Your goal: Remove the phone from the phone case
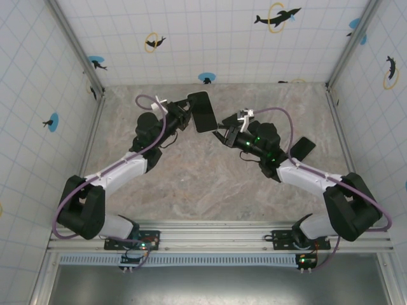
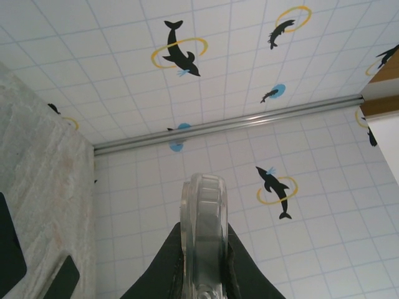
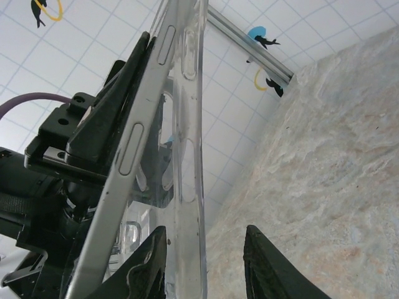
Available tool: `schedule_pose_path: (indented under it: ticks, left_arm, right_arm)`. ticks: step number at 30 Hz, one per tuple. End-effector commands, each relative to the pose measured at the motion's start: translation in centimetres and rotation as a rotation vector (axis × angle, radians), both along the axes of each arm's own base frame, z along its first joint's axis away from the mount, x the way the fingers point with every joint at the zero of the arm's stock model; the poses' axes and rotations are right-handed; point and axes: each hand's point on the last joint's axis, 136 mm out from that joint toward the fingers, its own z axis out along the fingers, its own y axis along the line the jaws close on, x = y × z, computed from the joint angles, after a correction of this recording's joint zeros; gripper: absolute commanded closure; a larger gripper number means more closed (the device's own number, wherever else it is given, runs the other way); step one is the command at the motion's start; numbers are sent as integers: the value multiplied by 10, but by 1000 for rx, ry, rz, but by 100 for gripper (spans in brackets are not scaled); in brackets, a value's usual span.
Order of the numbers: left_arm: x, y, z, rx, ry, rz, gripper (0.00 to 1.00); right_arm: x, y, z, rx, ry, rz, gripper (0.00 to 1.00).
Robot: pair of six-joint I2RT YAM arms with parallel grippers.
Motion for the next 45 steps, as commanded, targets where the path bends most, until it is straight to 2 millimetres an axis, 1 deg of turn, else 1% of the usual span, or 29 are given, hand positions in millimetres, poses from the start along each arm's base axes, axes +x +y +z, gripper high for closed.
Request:
schedule_pose_path:
  ticks: [1,5,8,10,15,20,22,27,33,35,38,43,45]
  left_arm:
    - [-9,9,38,-107,-81,25,100]
    - [-5,16,25,-98,-56,91,100]
    - [-3,18,19,-102,-41,129,100]
    - [-1,20,17,-108,-32,151,100]
    - [-1,17,12,-111,-18,172,100]
    - [0,15,7,-108,-6,179,100]
    - [2,17,4,-99,2,198,100]
    - [4,21,-3,-81,18,223,100]
    - [5,20,-3,-86,13,219,100]
    - [5,19,-3,-82,12,217,100]
    - [4,19,-8,-70,20,216,100]
    - [3,20,-10,-44,23,218,80]
    - [2,20,-10,-41,21,215,75]
  right_arm:
    - [1,9,4,41,52,15,65]
    - [-2,11,21,151,88,14,64]
    - [-2,14,28,210,115,-4,64]
    - [-3,17,30,238,137,-8,64]
    - [6,14,30,316,209,-72,65]
    - [12,17,36,352,224,-80,66]
    - [13,20,38,365,231,-69,69]
    - [15,18,34,380,244,-70,82]
    - [15,16,31,366,242,-72,84]
    - [15,15,30,365,239,-76,86]
    - [15,11,32,372,230,-79,90]
    - [15,5,34,389,222,-93,92]
    - [15,3,37,398,212,-93,94]
